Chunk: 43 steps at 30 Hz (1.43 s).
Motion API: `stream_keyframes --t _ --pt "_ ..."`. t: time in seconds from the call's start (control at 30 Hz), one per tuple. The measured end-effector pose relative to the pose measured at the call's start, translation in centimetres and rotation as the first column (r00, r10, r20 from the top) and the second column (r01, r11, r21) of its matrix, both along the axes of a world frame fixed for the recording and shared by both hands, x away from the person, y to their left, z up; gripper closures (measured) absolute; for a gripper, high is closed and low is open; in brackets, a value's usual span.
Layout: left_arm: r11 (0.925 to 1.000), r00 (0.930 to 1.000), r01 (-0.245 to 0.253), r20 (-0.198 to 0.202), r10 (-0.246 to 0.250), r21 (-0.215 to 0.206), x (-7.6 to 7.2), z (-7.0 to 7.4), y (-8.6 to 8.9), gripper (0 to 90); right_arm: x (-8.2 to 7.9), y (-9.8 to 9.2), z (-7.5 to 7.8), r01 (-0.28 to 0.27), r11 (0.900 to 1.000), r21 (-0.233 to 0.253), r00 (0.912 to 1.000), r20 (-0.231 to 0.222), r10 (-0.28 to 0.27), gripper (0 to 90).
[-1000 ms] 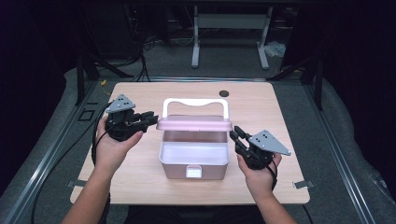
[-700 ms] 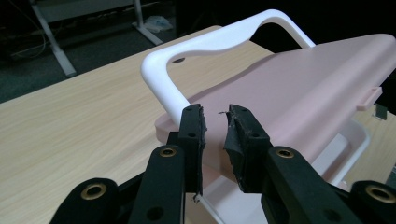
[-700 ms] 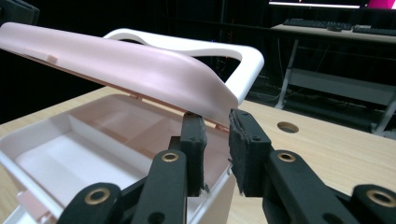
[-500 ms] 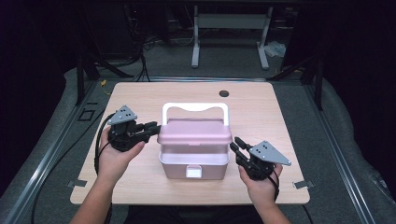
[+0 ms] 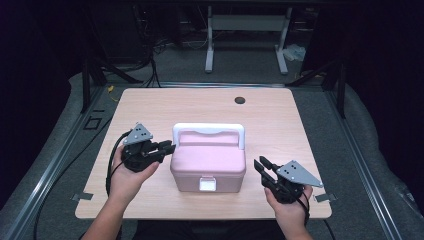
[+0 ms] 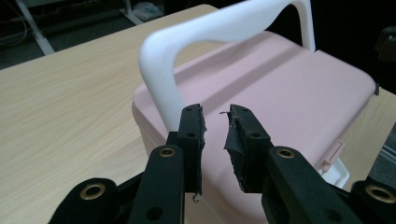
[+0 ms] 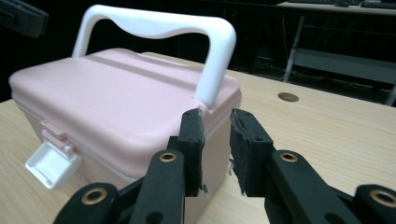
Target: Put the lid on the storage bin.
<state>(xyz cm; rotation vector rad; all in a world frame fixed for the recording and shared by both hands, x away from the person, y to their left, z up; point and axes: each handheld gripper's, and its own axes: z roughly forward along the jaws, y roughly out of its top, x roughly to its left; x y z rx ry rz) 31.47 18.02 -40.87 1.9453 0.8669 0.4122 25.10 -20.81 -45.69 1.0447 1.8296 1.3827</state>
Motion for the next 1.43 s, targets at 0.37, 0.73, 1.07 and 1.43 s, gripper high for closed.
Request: stream_keyframes --t 0.37,0.73,1.07,1.43 --pt "0.9985 0.9984 -0.053 -0.020 0.053 0.014 0.1 -1.6 2.0 71.7 1.1 -1.0 -0.2 0.033 0.999 0.030 0.9993 -0.021 -0.032 70.4" --pt "0.9908 0.9911 -0.133 0.002 0.133 0.021 0.8 -3.9 5.0 55.7 3.9 -3.0 -1.5 0.119 0.993 0.016 0.9820 -0.150 -0.115 61.3" --pt "0.9882 0.9882 -0.153 0.007 0.153 0.002 0.8 -6.1 5.9 48.5 4.3 -4.1 -3.4 0.146 0.989 -0.008 0.9734 -0.178 -0.145 55.6" --pt "0.9898 0.9895 -0.137 -0.042 0.138 0.040 0.9 -8.3 5.5 46.3 4.7 -3.7 -5.1 0.116 0.993 -0.025 0.9680 -0.221 -0.118 49.8"
